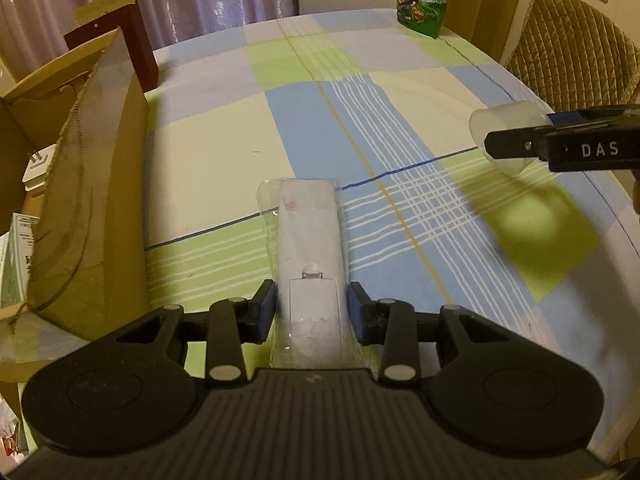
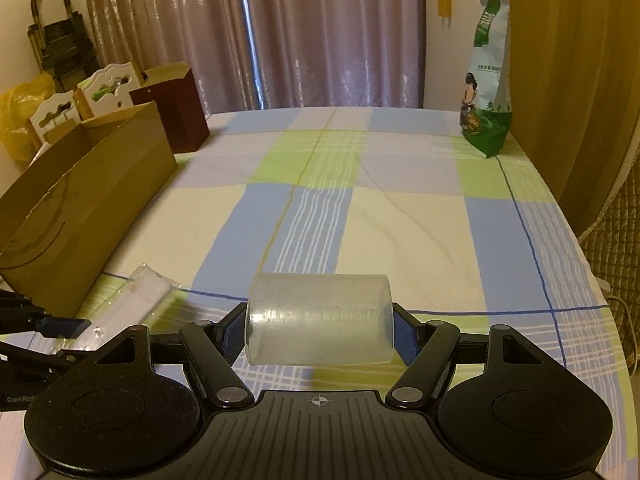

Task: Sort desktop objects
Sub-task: 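Lift the white stick and clear cup and carry them over the cardboard box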

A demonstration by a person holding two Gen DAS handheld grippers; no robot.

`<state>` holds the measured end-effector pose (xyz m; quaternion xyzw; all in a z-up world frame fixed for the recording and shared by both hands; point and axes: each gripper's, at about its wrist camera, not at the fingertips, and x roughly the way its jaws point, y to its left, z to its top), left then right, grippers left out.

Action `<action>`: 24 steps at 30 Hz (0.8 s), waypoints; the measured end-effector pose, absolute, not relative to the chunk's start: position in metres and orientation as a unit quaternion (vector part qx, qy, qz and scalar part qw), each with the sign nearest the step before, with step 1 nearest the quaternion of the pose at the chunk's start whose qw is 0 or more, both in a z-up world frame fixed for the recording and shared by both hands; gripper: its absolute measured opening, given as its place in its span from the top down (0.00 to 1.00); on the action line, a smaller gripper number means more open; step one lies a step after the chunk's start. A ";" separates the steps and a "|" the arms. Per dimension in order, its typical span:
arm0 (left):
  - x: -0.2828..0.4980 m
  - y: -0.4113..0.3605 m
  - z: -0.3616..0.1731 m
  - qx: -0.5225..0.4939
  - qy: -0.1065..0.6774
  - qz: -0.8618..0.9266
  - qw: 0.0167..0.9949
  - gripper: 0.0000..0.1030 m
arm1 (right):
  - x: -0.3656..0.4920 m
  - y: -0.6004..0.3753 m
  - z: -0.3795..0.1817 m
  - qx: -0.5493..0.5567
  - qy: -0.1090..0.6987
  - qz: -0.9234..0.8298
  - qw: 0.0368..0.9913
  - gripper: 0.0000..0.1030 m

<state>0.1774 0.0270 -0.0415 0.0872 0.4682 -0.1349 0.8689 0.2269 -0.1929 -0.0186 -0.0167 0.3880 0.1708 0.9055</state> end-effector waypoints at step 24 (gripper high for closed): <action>0.157 0.053 0.024 0.071 0.401 -0.109 0.907 0.68 | 0.217 -0.147 0.012 -0.042 0.358 0.224 0.905 0.31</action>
